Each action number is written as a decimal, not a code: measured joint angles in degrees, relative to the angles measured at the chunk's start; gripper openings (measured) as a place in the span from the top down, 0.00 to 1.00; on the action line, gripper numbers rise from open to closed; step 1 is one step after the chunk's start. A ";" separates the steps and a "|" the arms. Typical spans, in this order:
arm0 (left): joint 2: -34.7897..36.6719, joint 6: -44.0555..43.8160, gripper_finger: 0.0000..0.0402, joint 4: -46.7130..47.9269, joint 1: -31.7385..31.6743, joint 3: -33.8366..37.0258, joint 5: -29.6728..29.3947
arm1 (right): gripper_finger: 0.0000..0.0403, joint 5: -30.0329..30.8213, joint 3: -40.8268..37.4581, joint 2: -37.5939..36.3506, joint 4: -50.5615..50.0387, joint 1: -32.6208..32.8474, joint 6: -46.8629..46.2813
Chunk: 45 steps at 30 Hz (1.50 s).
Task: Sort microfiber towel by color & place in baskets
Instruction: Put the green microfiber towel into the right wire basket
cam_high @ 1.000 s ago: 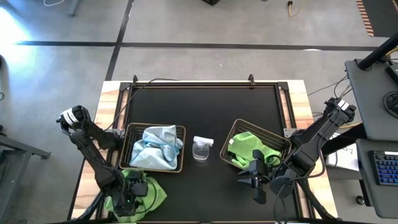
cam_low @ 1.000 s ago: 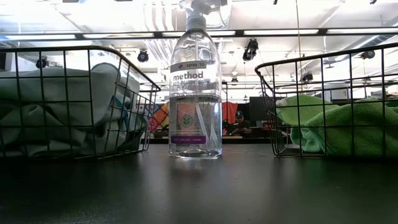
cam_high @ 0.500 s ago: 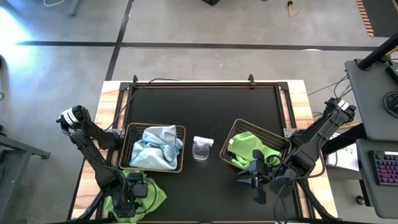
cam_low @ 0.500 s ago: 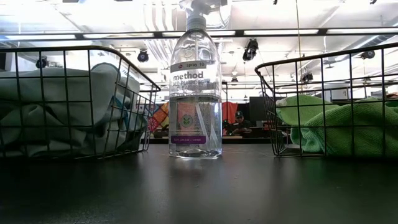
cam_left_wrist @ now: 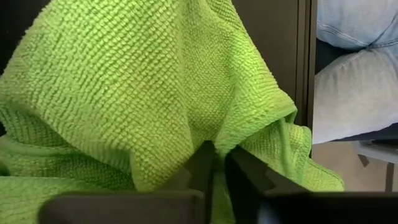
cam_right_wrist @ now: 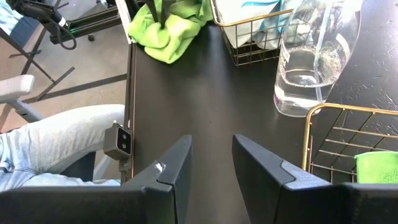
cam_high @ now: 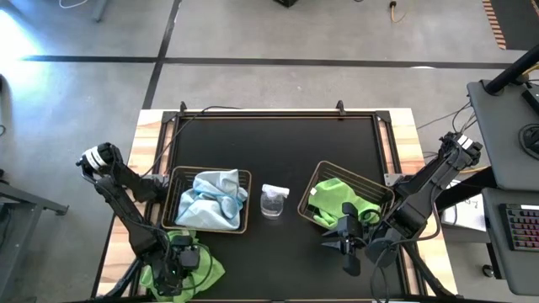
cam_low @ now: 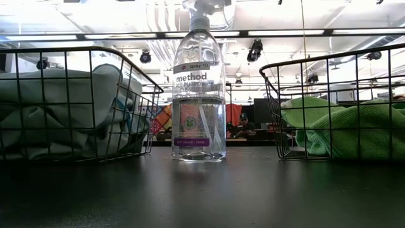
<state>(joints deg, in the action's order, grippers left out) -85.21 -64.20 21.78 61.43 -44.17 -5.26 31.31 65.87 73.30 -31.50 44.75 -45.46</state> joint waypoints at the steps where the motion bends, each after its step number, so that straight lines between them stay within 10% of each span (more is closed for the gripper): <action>1: 0.00 0.00 0.98 -0.02 0.00 -0.02 0.00 | 0.73 0.01 0.00 0.00 -0.01 0.00 0.00; 20: 0.00 1.50 1.00 5.96 0.02 -10.33 5.80 | 0.73 0.17 0.00 0.00 -0.01 0.00 -0.02; 33: 0.00 1.75 1.00 39.19 0.02 -31.99 -5.09 | 0.73 0.17 0.00 0.00 0.02 0.00 -0.02; 45: 0.00 1.73 1.00 48.73 0.02 -44.92 -11.78 | 0.73 0.17 0.00 0.00 -0.01 0.00 -0.02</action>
<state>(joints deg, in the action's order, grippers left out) -85.21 -62.48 70.51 61.45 -89.09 -17.04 31.48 65.87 73.30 -31.51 44.75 -45.47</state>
